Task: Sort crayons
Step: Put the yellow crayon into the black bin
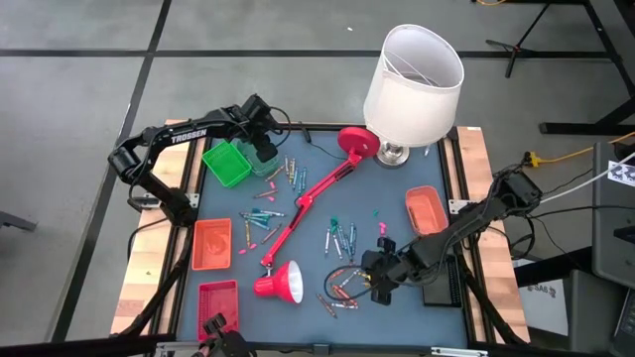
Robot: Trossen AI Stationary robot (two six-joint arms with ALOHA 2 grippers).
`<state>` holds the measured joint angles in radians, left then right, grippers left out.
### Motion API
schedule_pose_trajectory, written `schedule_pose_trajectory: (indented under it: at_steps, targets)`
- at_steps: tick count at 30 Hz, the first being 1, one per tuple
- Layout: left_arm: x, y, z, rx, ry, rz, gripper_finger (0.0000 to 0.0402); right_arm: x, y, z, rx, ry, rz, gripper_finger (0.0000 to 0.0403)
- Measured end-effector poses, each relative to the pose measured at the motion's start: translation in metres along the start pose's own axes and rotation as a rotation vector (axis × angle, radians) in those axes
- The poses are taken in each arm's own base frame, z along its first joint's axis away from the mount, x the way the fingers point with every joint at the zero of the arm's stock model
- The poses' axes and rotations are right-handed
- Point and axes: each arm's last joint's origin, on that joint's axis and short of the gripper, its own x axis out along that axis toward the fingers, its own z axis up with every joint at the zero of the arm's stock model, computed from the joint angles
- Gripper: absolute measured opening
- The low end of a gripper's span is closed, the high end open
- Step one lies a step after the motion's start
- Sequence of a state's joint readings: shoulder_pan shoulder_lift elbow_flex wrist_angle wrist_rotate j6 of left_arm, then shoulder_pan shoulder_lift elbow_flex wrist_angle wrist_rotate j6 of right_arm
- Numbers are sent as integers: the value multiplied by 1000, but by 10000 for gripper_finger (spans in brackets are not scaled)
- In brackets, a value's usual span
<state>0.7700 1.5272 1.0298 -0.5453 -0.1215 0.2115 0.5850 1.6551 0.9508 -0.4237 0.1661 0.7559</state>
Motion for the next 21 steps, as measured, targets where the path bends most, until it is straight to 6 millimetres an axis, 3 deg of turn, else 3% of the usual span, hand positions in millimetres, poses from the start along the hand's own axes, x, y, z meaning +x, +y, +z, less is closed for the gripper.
schedule_pose_trajectory:
  at_steps: [11,21]
  targets:
    - [0,0,0,1,0,0,98,31,-2,-7,-12,50,-68,150]
    - [0,0,0,1,-2,0,98,32,-3,-8,-8,54,-88,149]
